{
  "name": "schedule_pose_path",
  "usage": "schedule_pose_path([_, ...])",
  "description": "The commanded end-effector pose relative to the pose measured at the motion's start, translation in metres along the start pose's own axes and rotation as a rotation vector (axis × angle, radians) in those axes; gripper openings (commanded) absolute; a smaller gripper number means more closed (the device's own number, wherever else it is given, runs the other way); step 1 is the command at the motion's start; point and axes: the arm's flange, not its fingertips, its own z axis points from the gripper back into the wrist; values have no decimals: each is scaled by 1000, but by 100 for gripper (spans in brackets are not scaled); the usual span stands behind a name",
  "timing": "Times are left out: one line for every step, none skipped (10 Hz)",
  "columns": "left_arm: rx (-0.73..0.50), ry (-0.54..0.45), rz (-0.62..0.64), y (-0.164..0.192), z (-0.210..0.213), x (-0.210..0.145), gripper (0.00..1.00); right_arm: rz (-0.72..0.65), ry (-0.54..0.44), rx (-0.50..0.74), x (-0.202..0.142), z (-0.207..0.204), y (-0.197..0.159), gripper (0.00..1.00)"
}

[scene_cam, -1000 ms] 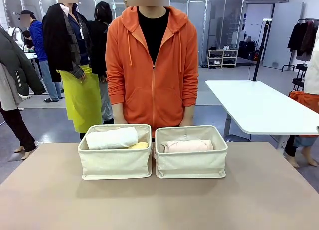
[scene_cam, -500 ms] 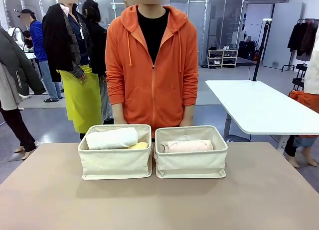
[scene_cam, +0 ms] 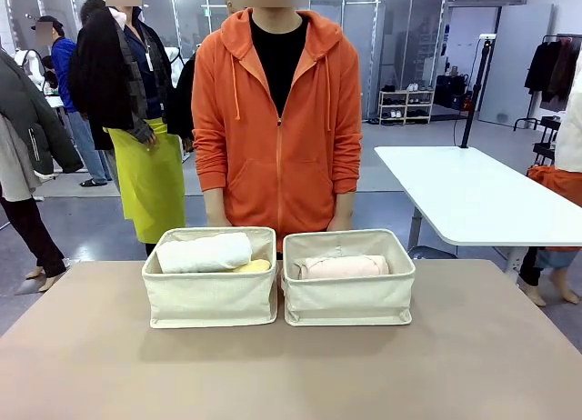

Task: Divide the towels into two baskets.
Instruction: Pick up one hotel-folded towel from the bottom of the table and place it in the Fabric basket indicated by the person.

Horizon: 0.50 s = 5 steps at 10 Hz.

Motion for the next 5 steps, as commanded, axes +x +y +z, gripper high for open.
schedule_pose_path([-6,-10,-18,-2,3,-1,100,3,-1,11,0,1,1,100])
schedule_pose_path([-6,-10,-18,-2,3,-1,100,3,-1,11,0,1,1,100])
schedule_pose_path([-6,-10,-18,-2,3,-1,100,3,-1,11,0,1,1,100])
schedule_pose_path([-6,-10,-18,-2,3,-1,100,3,-1,11,0,1,1,100])
schedule_pose_path([-6,-10,-18,-2,3,-1,100,3,-1,11,0,1,1,100])
